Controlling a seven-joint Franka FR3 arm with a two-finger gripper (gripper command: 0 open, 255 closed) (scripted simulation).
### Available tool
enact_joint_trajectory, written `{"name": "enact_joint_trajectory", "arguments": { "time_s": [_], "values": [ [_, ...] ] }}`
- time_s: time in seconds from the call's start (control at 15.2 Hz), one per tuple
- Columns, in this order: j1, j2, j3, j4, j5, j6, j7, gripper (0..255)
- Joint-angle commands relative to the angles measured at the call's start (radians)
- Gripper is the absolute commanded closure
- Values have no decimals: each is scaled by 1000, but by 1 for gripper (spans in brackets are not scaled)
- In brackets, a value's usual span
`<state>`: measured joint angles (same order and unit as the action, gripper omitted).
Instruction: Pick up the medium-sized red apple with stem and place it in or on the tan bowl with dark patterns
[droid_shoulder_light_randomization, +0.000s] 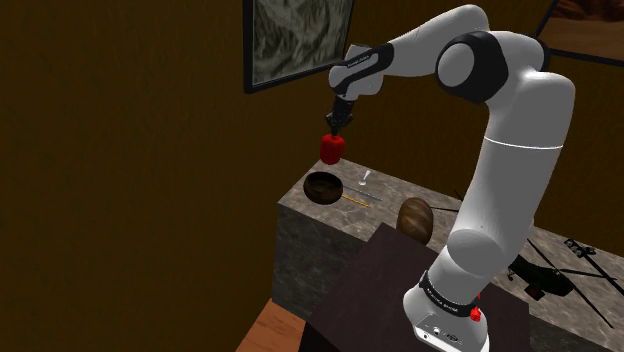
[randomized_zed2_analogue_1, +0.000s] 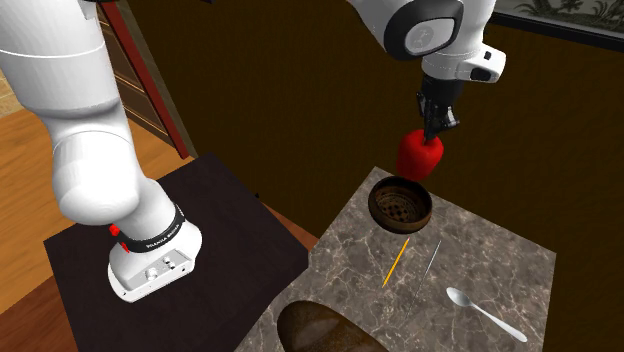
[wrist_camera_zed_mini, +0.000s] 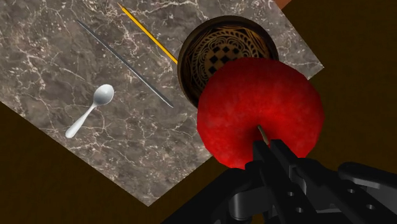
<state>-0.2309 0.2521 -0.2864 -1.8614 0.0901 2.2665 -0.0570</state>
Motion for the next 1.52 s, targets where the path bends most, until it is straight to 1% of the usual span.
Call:
{"name": "enact_joint_trajectory", "arguments": {
  "time_s": [0.0, 1.25, 1.45],
  "values": [
    [-2, 12, 1, -14, 6, 25, -5, 255],
    [-23, 151, 31, -92, 70, 239, -48, 255],
    [-23, 151, 31, -92, 70, 239, -48, 255]
  ]
}}
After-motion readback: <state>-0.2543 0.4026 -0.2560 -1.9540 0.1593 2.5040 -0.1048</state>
